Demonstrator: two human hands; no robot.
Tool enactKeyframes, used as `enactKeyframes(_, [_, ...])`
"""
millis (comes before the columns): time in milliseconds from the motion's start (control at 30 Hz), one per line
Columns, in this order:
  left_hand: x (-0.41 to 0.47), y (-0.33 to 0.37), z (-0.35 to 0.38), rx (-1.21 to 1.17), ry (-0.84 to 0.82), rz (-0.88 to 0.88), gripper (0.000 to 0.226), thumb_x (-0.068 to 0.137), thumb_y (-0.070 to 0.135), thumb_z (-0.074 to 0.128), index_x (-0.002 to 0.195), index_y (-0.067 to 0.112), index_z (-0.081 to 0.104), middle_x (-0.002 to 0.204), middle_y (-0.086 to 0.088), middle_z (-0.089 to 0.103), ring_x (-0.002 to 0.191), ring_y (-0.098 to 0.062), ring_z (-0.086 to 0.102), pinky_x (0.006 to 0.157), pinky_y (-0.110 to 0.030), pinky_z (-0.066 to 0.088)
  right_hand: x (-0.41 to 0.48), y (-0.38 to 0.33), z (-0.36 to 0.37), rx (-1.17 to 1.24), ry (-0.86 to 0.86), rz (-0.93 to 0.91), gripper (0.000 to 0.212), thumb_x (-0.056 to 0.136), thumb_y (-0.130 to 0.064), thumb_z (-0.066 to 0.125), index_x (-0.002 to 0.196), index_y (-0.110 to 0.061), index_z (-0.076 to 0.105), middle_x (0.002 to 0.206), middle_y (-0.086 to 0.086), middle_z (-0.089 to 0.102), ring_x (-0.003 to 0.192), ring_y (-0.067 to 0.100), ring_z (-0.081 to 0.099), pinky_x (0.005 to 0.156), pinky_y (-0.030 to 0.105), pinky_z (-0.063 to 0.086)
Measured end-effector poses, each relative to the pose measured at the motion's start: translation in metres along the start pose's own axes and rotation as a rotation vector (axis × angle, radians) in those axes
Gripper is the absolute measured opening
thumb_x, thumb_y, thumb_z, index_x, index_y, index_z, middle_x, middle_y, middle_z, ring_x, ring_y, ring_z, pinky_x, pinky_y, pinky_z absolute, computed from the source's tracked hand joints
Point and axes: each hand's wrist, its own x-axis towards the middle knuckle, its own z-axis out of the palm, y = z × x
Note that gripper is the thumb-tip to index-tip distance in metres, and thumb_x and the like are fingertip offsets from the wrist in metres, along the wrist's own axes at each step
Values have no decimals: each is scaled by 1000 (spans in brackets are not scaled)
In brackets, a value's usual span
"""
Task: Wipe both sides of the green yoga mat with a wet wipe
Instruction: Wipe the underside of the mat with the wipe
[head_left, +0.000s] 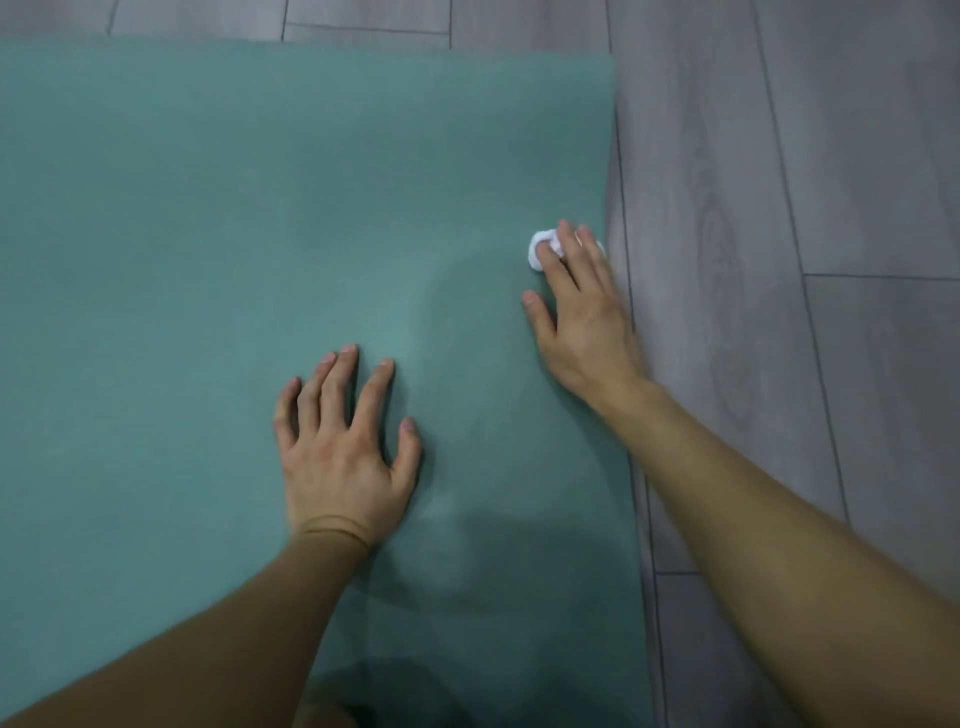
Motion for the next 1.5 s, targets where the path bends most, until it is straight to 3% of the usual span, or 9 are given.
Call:
enactKeyframes(100, [-1, 0, 0, -9, 7, 1, 59, 97, 50, 53, 148, 22, 59, 161, -12, 44, 151, -33, 39, 125, -56, 23, 19, 5, -3, 16, -17, -1, 50, 107, -28, 53, 154, -12, 49, 168, 14, 33, 158, 31, 25, 129, 43, 25])
enactKeyframes(233, [-1, -1, 1, -10, 4, 4, 59, 97, 50, 52, 149, 22, 58, 162, -11, 43, 152, -32, 37, 126, -56, 21, 32, -2, -23, 7, 73, -1, 40, 98, -2, 56, 134, -16, 68, 123, 11, 61, 118, 31, 56, 98, 46, 52])
enactKeyframes(433, [0, 0, 0, -9, -6, -8, 58, 97, 50, 54, 149, 25, 57, 162, -9, 43, 152, -30, 37, 127, -54, 20, -10, -29, -88, -56, -398, -124, 27, 101, -32, 65, 125, -21, 60, 114, 2, 65, 99, 29, 62, 82, 39, 49])
enactKeyframes(600, [-1, -1, 0, -25, -23, -11, 57, 98, 50, 54, 150, 27, 55, 162, -7, 43, 152, -29, 36, 128, -52, 19, -45, -38, -147, -49, -593, -188, 18, 98, -32, 71, 112, -21, 68, 109, -5, 63, 99, 16, 58, 81, 28, 39])
enactKeyframes(833, [-7, 8, -2, -162, -43, -55, 47, 99, 39, 59, 143, 24, 61, 155, -5, 53, 148, -29, 43, 125, -53, 27, -87, -46, -121, 412, -262, 252, 37, 86, -9, 77, 120, -23, 70, 105, -9, 72, 89, 6, 67, 86, 26, 56])
enactKeyframes(933, [3, 31, -33, -432, -63, -8, 37, 91, 26, 71, 128, 21, 71, 129, 2, 70, 125, -24, 62, 111, -43, 46, -108, -45, -106, 476, -304, 272, 35, 86, -15, 80, 118, -22, 70, 100, -8, 72, 85, 5, 68, 85, 31, 59])
enactKeyframes(1167, [-20, 90, -69, -673, -350, 199, 48, 85, 27, 79, 132, 23, 67, 127, 11, 69, 120, -10, 62, 108, -25, 45, -116, -42, -120, 549, -197, 328, 26, 88, -11, 78, 104, -29, 67, 96, -9, 73, 89, 10, 71, 85, 32, 61])
enactKeyframes(1367, [-14, 92, -64, -860, -266, -29, 9, 95, 28, 79, 101, 22, 77, 96, 10, 76, 92, -12, 72, 91, -39, 58, -128, -49, -126, 587, -158, 349, 33, 84, -3, 77, 106, -28, 71, 93, -10, 73, 83, 6, 72, 82, 31, 63])
enactKeyframes(1500, [-17, 87, -62, -942, -297, -201, 11, 97, 27, 75, 90, 20, 70, 93, 8, 75, 90, -12, 73, 87, -37, 59, -145, -39, -115, 483, -155, 444, 20, 87, -16, 83, 97, -30, 72, 82, -14, 69, 68, 2, 65, 75, 33, 63])
